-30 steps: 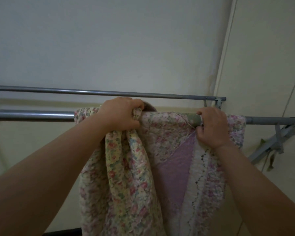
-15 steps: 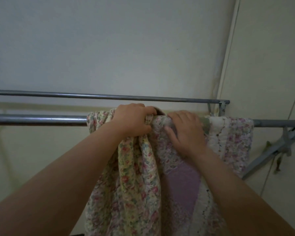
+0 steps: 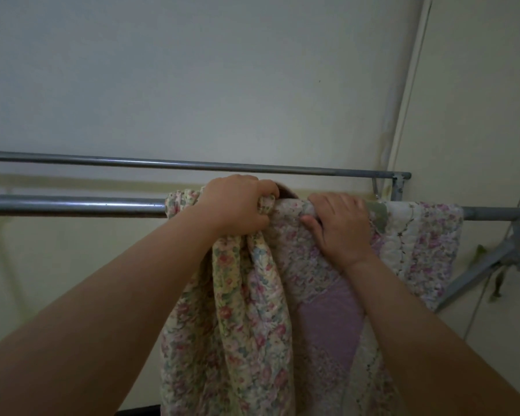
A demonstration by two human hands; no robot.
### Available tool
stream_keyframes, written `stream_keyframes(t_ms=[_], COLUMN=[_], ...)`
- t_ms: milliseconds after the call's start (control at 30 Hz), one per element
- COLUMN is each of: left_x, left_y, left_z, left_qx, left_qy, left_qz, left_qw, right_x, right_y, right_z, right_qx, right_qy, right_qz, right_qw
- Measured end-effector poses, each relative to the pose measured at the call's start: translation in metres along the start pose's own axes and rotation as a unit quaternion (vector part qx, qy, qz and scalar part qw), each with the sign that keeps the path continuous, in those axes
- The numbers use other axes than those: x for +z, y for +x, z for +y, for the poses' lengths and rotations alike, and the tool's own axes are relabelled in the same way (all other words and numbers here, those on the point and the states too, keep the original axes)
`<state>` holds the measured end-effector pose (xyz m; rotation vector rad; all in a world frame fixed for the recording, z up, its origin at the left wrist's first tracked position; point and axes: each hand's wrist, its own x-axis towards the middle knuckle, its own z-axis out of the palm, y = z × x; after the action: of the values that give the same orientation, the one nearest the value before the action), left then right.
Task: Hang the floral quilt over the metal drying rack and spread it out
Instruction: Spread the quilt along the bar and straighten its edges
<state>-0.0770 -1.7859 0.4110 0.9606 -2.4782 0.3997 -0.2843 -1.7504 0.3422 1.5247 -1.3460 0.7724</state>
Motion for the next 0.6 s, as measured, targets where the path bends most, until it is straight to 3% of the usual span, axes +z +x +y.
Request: stream_keyframes(t_ms=[600], left_x=[-0.012], left_y=[-0.037], left_z=[-0.038], left_qx=[0.0], left_qy=[0.004], left_qz=[0.011], left_qw=[1.0], right_x=[0.001], right_y=[0.0], right_z=[-0.002], right_qx=[-0.002], right_qy=[-0.011], right_qz=[0.009], right_qw=[1.0])
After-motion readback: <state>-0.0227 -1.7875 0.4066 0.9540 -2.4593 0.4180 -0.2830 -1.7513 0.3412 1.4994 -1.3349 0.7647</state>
